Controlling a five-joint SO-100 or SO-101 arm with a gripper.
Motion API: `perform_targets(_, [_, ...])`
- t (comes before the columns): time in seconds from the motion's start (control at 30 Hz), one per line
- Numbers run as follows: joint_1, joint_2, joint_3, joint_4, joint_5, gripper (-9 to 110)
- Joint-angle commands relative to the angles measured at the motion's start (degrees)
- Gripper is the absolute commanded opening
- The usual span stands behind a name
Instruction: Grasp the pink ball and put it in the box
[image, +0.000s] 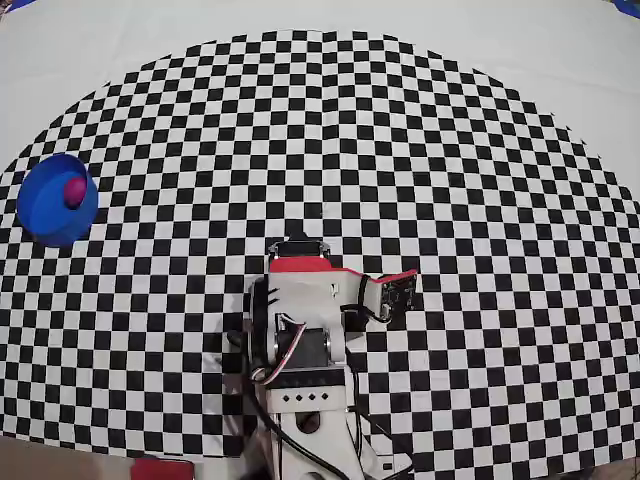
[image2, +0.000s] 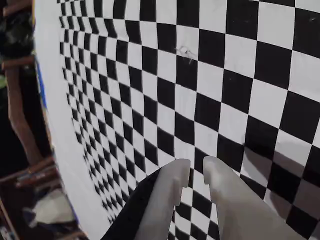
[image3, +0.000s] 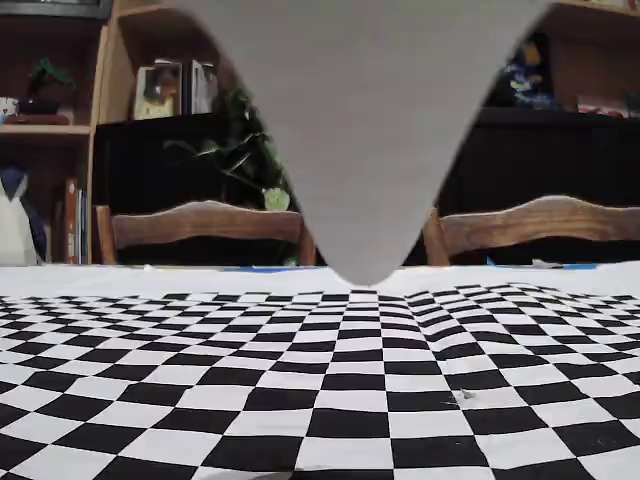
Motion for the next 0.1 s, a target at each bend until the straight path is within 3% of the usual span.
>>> perform_targets(0.0, [0.3,1.1,0.5,0.3,0.4,0])
perform_targets(0.07, [0.3,1.1,0.5,0.3,0.4,0])
